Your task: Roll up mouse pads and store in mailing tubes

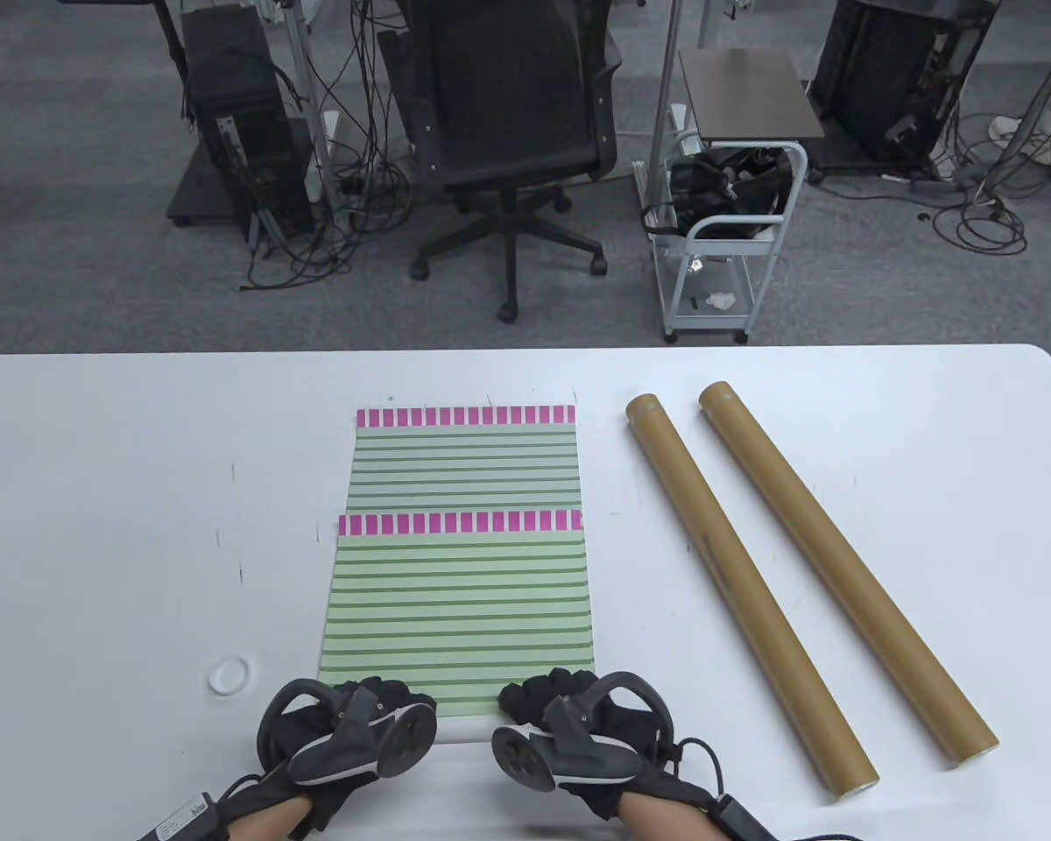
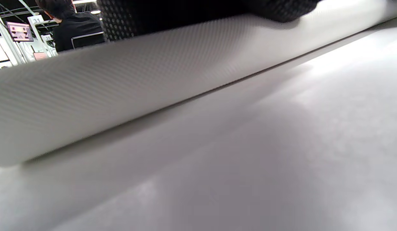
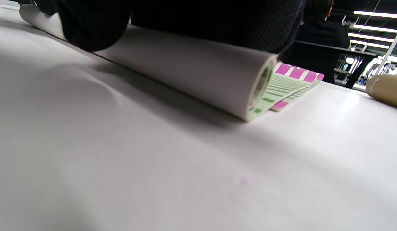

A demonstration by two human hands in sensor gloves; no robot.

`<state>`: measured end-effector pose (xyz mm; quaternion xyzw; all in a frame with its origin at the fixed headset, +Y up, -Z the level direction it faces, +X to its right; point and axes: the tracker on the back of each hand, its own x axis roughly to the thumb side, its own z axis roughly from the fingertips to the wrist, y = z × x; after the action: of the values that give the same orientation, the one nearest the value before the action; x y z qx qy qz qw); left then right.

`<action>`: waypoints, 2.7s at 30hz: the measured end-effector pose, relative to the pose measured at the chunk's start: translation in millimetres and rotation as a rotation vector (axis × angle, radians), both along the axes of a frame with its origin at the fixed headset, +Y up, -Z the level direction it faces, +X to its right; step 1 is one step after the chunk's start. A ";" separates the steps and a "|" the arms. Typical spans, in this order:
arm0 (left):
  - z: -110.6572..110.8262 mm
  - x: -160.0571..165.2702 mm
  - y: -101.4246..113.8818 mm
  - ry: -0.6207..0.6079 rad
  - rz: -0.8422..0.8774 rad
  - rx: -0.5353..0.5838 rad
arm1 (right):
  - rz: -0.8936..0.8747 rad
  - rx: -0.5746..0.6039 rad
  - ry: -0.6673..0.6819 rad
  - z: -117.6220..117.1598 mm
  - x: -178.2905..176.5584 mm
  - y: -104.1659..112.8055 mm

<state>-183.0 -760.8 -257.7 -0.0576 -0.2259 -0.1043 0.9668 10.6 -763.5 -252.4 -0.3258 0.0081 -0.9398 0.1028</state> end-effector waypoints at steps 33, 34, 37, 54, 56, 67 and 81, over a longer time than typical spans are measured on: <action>-2.4 -4.4 -1.3 0.065 -0.013 0.035 | 0.026 0.017 0.033 6.6 -10.8 5.1; -2.2 -4.2 -0.8 0.065 -0.017 0.041 | 0.018 0.007 0.028 6.6 -10.8 5.4; 2.3 -6.1 3.7 0.069 -0.017 0.128 | 0.027 0.042 0.026 5.0 -12.8 5.7; -1.7 -10.3 0.2 0.030 -0.022 0.060 | 0.083 0.002 0.018 7.3 -15.3 2.0; -1.6 -8.7 -0.4 0.024 -0.041 0.058 | 0.069 0.022 0.010 6.5 -14.4 4.4; 4.9 -8.4 2.0 -0.035 -0.018 0.059 | 0.096 -0.061 0.019 3.9 -13.1 7.7; 1.8 -6.0 2.3 -0.028 -0.029 0.041 | -0.020 -0.041 -0.017 1.1 -1.8 15.9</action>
<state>-189.0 -758.5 -255.9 -0.0398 -0.2363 -0.1237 0.9630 8.8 -747.6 -251.3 -0.3195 -0.0086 -0.9435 0.0870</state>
